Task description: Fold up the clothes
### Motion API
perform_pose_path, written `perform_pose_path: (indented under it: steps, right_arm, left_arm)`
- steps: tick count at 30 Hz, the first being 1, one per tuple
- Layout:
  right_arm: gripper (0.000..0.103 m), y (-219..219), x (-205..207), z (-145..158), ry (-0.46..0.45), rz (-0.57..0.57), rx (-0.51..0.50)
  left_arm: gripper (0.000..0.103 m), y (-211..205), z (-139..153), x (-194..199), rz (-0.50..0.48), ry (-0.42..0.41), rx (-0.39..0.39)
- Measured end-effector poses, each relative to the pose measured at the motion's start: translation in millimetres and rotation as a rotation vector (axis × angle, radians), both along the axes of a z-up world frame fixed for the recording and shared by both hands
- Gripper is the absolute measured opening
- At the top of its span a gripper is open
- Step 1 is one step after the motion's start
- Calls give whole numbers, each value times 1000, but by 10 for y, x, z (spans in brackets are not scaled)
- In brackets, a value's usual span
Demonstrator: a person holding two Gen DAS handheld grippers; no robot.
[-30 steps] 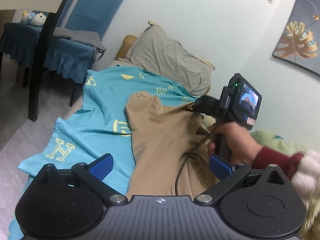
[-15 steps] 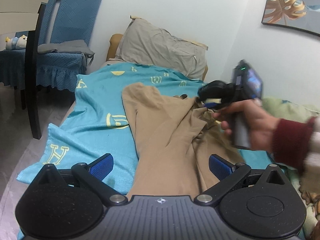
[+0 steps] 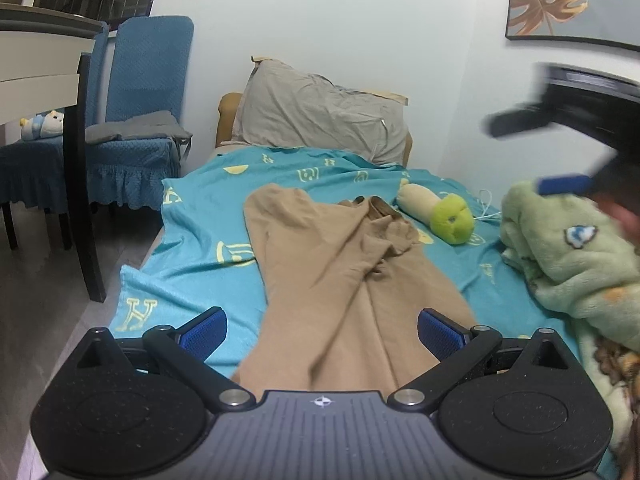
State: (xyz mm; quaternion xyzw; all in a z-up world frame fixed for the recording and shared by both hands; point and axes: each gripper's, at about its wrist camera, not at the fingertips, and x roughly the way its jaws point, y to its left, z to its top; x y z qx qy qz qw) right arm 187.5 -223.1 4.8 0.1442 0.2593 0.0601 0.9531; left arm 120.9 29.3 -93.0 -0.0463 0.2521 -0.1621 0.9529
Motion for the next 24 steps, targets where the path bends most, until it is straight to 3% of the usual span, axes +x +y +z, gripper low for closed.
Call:
perform_pose_path:
  steps: [4,8,12,18,21,24]
  right_arm:
    - [103,50,-862,-35,-43,30,-42]
    - [103,-121,-1462,-305,-8,41,70]
    - [103,-245,-1627,-368,5,-56,73]
    - [103,-385,-1458,-545,89,-89,158]
    - [103,-461,-1458,-606,105,-105,199]
    - [103,-520,-1459,-643,106,-112,255]
  left_arm:
    - [102,-47,23,-171,18,46,-19]
    - [102,-108,-12,-294,11,79,-3]
    - [102,-176,-79,-347,-4,104,42]
    - [101,126,-149,-246,145,278,14]
    - [99,568,-214,-132,222,453,-169]
    - [98,952,-267,-95,306,568,-290]
